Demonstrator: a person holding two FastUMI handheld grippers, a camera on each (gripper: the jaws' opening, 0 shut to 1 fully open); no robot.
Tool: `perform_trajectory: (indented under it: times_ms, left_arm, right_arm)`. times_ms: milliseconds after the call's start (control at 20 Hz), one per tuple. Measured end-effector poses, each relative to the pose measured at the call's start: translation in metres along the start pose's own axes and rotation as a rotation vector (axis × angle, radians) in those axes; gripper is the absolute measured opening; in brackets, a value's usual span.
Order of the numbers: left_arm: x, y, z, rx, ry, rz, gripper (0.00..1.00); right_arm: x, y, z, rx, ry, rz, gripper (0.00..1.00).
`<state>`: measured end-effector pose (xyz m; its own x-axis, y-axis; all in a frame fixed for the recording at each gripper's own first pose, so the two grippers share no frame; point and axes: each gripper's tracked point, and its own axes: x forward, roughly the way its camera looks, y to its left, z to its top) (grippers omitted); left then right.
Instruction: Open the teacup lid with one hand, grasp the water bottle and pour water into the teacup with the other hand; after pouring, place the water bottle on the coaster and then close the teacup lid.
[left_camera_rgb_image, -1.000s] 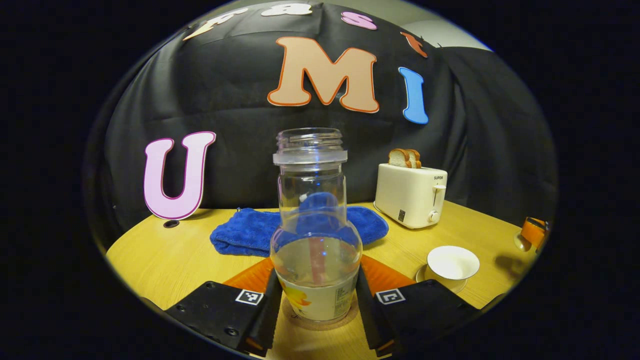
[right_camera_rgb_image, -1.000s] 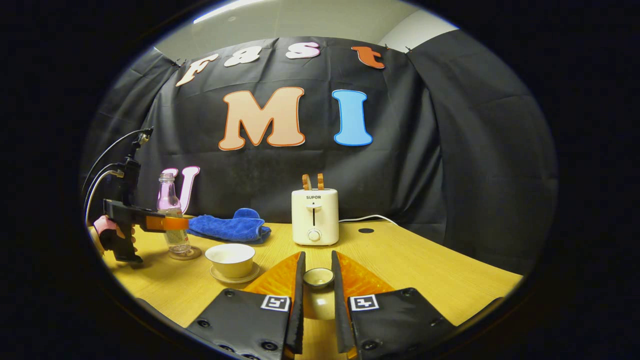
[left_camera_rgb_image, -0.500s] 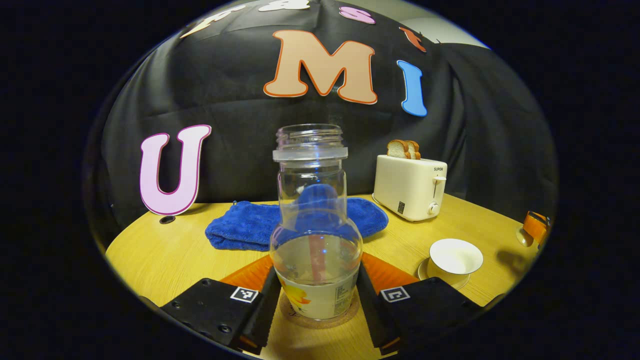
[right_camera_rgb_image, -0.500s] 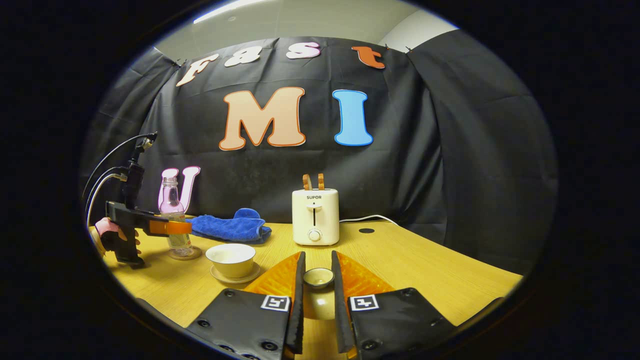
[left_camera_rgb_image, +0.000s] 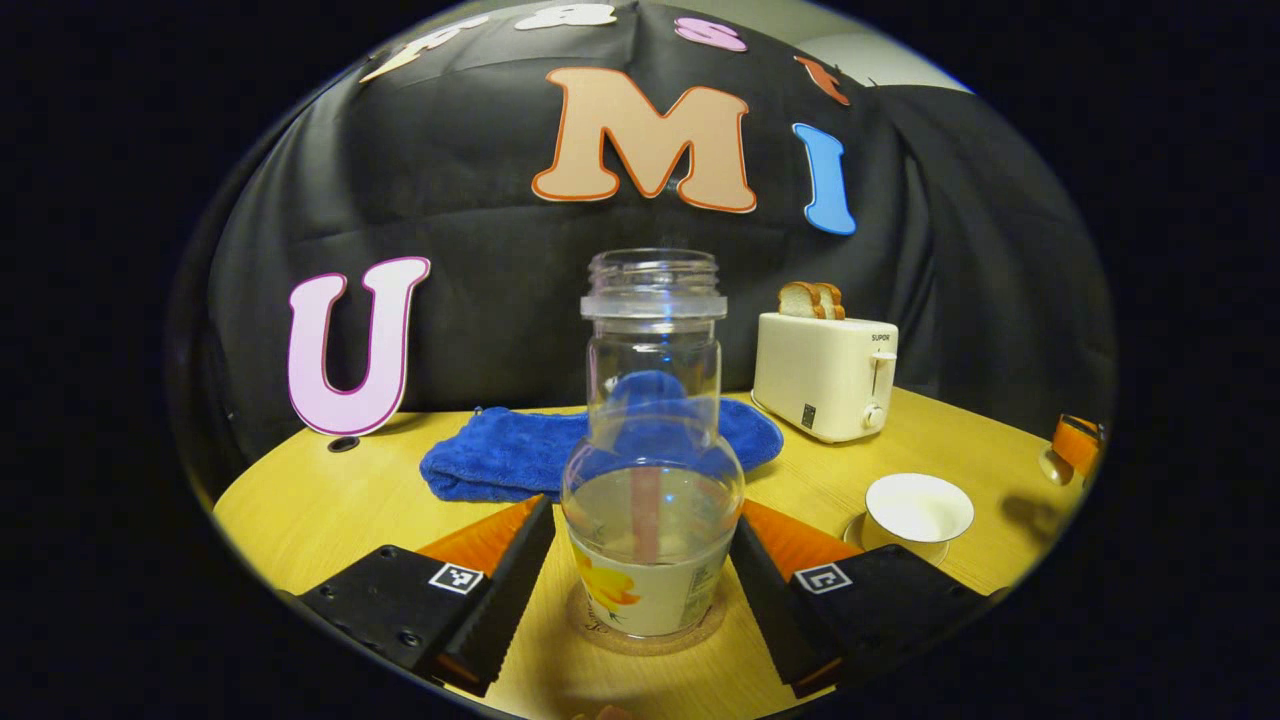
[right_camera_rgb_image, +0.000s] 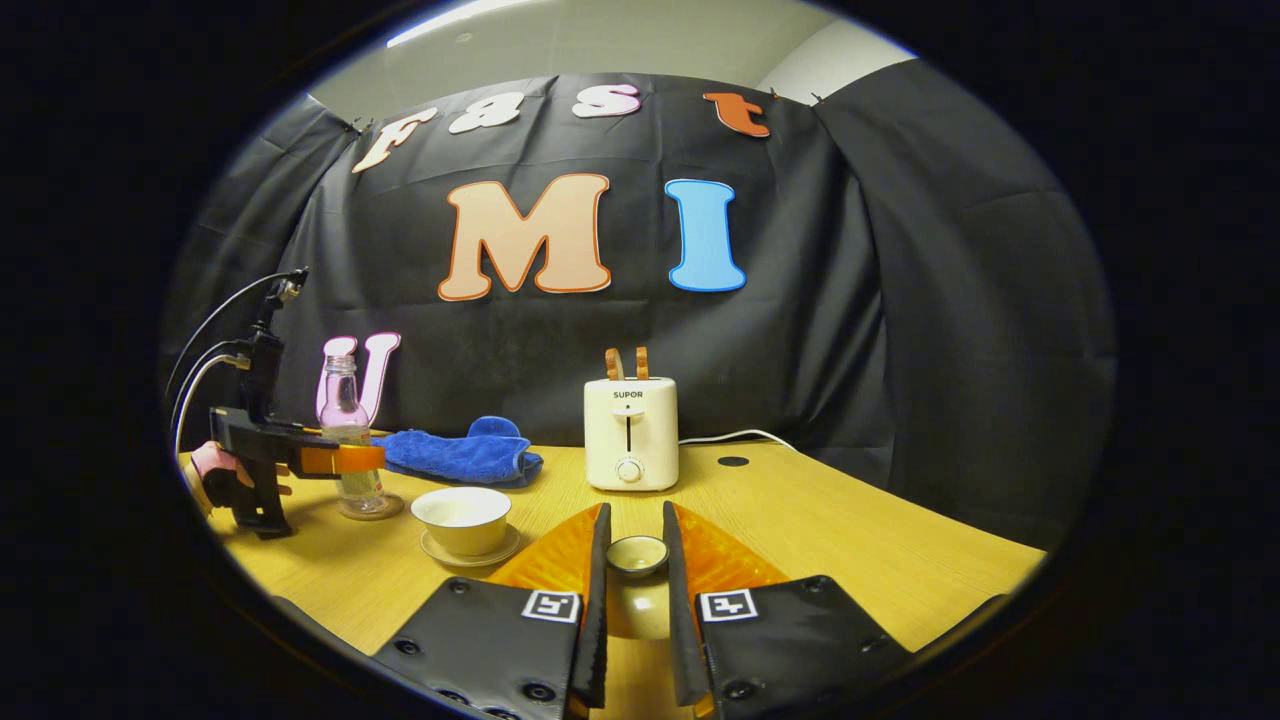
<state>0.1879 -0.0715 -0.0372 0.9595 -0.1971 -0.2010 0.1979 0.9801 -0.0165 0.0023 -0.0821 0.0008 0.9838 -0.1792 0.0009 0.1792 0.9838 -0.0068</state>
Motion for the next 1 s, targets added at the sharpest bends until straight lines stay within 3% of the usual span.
perform_trajectory:
  times_ms: [500,1000]
  left_arm:
    - [-0.018,-0.004,-0.004,0.022,-0.013,0.01,0.96]
    - [-0.071,0.003,0.004,0.045,-0.134,0.035,0.96]
  right_arm:
    - [0.001,0.0,0.0,0.0,0.001,-0.001,0.29]
    - [0.032,0.053,-0.003,0.005,0.006,0.125,0.29]
